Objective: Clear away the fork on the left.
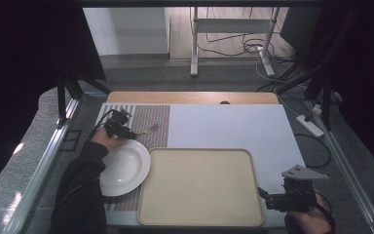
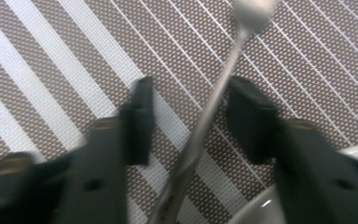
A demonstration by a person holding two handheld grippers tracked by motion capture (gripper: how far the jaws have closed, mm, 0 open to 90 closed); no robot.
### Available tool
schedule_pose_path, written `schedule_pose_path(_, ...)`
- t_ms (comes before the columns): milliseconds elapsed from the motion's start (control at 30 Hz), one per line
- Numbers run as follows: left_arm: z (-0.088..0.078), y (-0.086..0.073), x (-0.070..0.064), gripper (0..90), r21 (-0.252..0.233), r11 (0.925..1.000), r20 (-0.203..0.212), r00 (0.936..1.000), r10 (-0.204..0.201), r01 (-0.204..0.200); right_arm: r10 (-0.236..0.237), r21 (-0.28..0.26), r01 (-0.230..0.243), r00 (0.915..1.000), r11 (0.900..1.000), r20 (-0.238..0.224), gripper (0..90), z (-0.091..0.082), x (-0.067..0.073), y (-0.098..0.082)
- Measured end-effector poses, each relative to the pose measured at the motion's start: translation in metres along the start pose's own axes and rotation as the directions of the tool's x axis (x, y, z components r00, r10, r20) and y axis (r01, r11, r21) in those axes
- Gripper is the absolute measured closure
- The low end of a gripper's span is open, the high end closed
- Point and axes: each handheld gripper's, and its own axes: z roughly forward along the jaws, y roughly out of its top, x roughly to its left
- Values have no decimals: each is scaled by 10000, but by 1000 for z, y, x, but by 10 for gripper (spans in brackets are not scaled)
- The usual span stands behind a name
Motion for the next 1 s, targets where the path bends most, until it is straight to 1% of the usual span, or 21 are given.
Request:
schedule_pose_path(33,0,0,0,684,0,10000,0,10000,0,0,0,0,0,10000,10000,0,0,0,0,0)
schedule_pose_path(67,0,-1,0,684,-59,9999,55,10000,83,-82,2,1,-2,10000,10000,-4,0,0,0,0)
schedule_pose_path(100,-1,-2,0,786,-94,9998,82,9998,175,-174,1,-5,-1,10000,10000,-4,0,0,0,0)
schedule_pose_path(167,-1,-3,1,797,-119,9995,172,9994,292,-290,0,-3,0,10000,10000,-8,0,0,0,0)
schedule_pose_path(200,-1,-3,1,835,-105,9991,120,9991,406,-405,1,3,-1,10000,10000,-7,0,0,0,0)
schedule_pose_path(233,-1,-3,1,841,-105,9991,120,9991,406,-405,1,3,-1,10000,10000,-7,0,0,0,0)
schedule_pose_path(267,-2,-5,5,842,-126,9997,3,9998,216,-216,17,-13,-17,10000,10000,-15,0,0,0,0)
schedule_pose_path(300,-3,-5,6,842,-103,9998,-195,9997,151,-153,19,-16,-19,10000,10000,-19,0,0,0,0)
schedule_pose_path(333,-3,-5,6,843,-103,9998,-195,9997,151,-153,19,-16,-19,10000,10000,-19,0,0,0,0)
schedule_pose_path(367,-7,-7,11,843,-156,9999,-391,9992,-72,66,20,-9,-20,10000,10000,-36,0,0,0,0)
schedule_pose_path(400,-7,-7,11,843,-156,9999,-391,9992,-72,66,24,-10,-24,10000,10000,-39,0,0,0,0)
schedule_pose_path(533,-20,-13,21,842,-440,9981,-456,9979,-458,438,27,-7,-27,10000,10000,-49,0,0,-1,0)
schedule_pose_path(567,-26,-18,27,842,-470,9968,-458,9967,-663,642,16,-15,-16,10000,10000,-43,0,0,-1,0)
schedule_pose_path(600,-26,-18,27,843,-470,9968,-458,9967,-663,642,16,-15,-16,10000,10000,-43,0,0,-1,0)
schedule_pose_path(733,-39,-29,39,842,-606,9922,-687,9912,-1131,1090,19,-30,-19,10000,10000,-57,0,0,0,0)
schedule_pose_path(767,-47,-36,44,842,-741,9886,-663,9885,-1358,1309,18,-31,-18,10000,10000,-56,0,0,-1,0)
schedule_pose_path(800,-47,-36,44,842,-741,9886,-663,9885,-1358,1309,18,-31,-18,10000,10000,-56,0,0,-1,0)
schedule_pose_path(900,-58,-44,49,842,-896,9842,-543,9859,-1580,1528,17,-41,-17,10000,10000,-53,0,0,0,0)
schedule_pose_path(933,-64,-47,48,842,-989,9823,-423,9855,-1640,1592,17,-43,-17,10000,10000,-45,0,0,0,0)
schedule_pose_path(967,-64,-47,48,842,-989,9823,-423,9855,-1640,1592,17,-43,-17,10000,10000,-45,0,0,0,0)
schedule_pose_path(1000,-66,-48,47,842,-1035,9814,-290,9857,-1657,1619,14,-54,-15,10000,10000,-37,0,-1,0,0)
